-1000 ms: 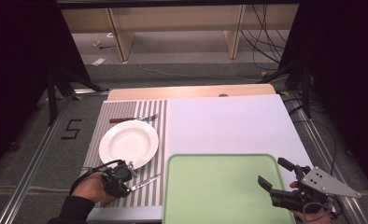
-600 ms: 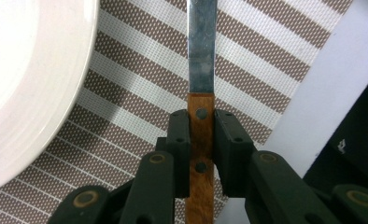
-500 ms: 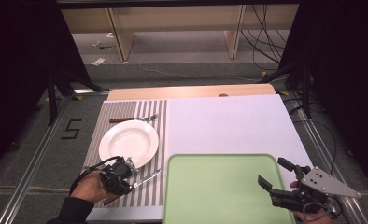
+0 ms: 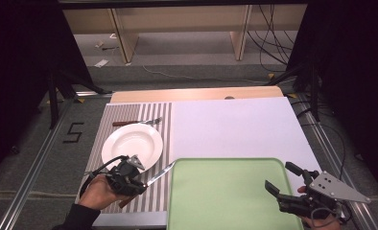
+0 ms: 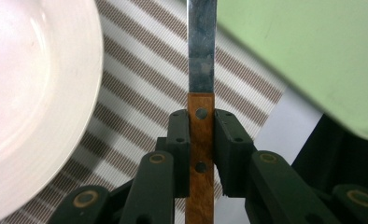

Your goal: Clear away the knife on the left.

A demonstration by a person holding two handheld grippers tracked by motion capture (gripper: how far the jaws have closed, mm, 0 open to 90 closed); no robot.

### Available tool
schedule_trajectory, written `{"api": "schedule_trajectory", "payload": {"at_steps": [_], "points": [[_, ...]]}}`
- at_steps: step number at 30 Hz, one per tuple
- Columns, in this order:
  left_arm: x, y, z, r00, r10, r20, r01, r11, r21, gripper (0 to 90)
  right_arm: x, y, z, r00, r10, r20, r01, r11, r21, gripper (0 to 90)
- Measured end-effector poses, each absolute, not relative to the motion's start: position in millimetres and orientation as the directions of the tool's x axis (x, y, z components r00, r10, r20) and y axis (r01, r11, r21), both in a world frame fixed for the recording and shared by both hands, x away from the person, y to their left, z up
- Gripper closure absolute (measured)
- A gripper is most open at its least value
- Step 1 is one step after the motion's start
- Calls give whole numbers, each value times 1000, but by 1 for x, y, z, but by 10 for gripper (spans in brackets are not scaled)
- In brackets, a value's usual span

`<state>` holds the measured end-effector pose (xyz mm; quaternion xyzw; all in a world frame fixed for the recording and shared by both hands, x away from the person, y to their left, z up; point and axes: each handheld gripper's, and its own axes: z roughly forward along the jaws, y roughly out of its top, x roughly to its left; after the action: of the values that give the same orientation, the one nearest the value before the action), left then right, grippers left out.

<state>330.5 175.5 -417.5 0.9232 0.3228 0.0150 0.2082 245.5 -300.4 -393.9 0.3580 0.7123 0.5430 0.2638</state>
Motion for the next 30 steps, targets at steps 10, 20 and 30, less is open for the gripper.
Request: {"api": "schedule_trajectory", "payload": {"at_steps": [10, 20, 30], "points": [[326, 149, -414, 783, 601, -161, 607, -680, 413, 770, 246, -300, -394, -603, 798, 14, 222, 151, 963, 136], [320, 121, -415, 818, 544, -190, 568, -707, 422, 770, 246, -300, -394, -603, 798, 14, 221, 150, 964, 136], [315, 100, -413, 832, 511, -214, 551, -722, 418, 770, 246, -301, -394, -602, 798, 14, 222, 150, 963, 136]]}}
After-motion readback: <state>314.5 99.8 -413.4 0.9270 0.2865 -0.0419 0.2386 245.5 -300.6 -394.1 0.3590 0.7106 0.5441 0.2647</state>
